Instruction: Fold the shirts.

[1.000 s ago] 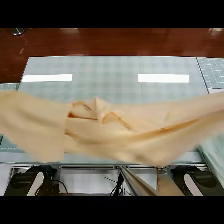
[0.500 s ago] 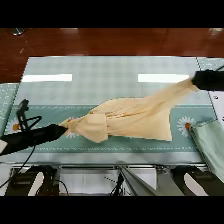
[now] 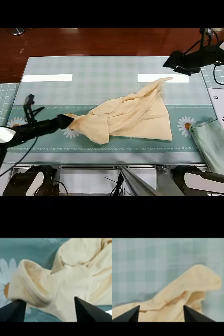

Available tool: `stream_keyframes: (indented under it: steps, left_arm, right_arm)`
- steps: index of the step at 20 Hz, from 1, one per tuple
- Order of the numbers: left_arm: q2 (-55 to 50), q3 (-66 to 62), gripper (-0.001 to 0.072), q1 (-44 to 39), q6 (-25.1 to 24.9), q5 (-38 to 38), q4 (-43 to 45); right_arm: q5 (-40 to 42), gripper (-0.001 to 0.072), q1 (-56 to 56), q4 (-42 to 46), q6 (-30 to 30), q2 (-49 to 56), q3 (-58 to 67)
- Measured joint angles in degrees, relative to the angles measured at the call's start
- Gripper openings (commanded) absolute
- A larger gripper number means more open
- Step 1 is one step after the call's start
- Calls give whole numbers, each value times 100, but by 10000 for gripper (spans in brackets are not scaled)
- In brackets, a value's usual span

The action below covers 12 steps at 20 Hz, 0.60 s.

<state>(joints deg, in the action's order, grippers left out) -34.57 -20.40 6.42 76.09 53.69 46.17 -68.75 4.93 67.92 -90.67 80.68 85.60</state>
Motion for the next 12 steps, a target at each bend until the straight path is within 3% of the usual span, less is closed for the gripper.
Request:
stream_keyframes:
  steps: [2, 5, 9, 12]
  left_arm:
    - [-39, -492, 702, 496, 269, 439, 741]
    - [-79, -739, 701, 1325, 579, 968, 1235]
    - [-343, -321, 701, 1821, 422, 1198, 448]
    - [-846, -184, 701, 1928, -304, 1078, -385]
  right_arm:
    - [-431, 624, 391, 546, 87, -129, -92]
    - [-588, 619, 1305, 1045, -138, -721, -1241]
    - [79, 619, 2142, 372, 175, -1878, -3569]
    - [317, 619, 2332, -227, 601, -2507, -4795]
